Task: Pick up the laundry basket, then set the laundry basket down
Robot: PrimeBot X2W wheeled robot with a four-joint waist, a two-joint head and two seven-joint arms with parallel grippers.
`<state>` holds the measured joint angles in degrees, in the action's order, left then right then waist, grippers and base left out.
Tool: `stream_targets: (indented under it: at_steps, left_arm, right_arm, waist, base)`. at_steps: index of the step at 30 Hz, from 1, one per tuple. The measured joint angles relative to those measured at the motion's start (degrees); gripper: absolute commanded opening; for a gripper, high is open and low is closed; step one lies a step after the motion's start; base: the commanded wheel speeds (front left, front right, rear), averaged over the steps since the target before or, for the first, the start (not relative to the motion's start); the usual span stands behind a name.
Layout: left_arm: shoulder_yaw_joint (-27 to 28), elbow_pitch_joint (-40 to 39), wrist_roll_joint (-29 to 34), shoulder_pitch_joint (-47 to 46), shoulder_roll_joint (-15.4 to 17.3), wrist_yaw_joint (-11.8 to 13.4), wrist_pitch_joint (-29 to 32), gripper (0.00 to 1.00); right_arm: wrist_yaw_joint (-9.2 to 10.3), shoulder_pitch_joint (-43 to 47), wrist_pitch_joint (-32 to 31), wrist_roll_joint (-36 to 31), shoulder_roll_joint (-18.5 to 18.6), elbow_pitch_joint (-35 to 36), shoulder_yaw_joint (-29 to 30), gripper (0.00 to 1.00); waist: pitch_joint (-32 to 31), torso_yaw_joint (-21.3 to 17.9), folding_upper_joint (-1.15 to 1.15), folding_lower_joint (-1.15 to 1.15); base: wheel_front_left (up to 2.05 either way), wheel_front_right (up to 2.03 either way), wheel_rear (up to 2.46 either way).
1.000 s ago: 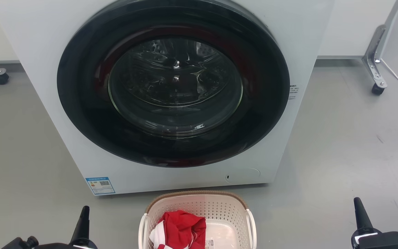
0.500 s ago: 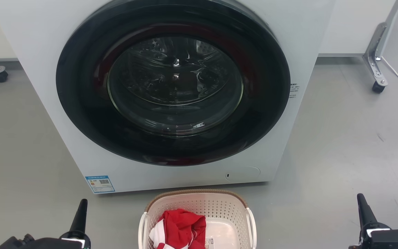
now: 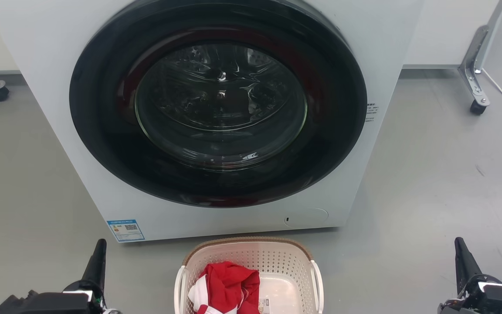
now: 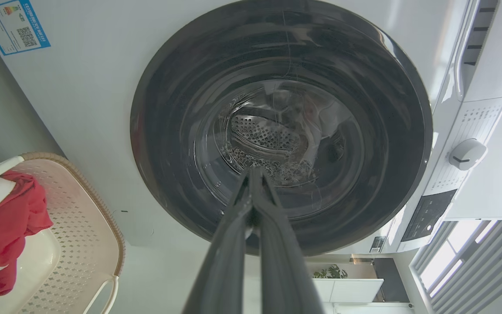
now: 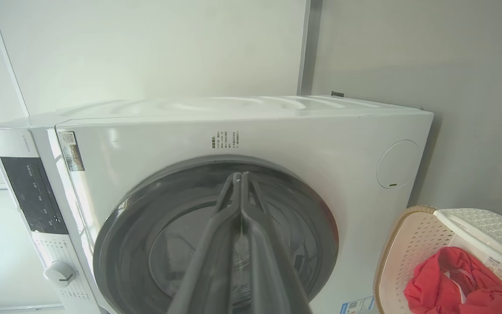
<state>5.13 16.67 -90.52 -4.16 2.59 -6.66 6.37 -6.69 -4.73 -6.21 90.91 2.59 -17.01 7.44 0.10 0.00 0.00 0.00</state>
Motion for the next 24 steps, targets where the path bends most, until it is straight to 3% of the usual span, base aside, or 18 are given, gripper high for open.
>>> stream_targets:
  at_steps: [24]
  left_arm:
    - [0.10,0.09,-1.19,-0.41,-0.11,-0.40,0.11,0.00]
  right_arm:
    - [-0.21,-0.57,-0.29,0.52,-0.09,-0.09,0.16,0.00]
  waist:
    - [0.01,0.00,0.00,0.00]
  base:
    - [0.00,0.00,0.00]
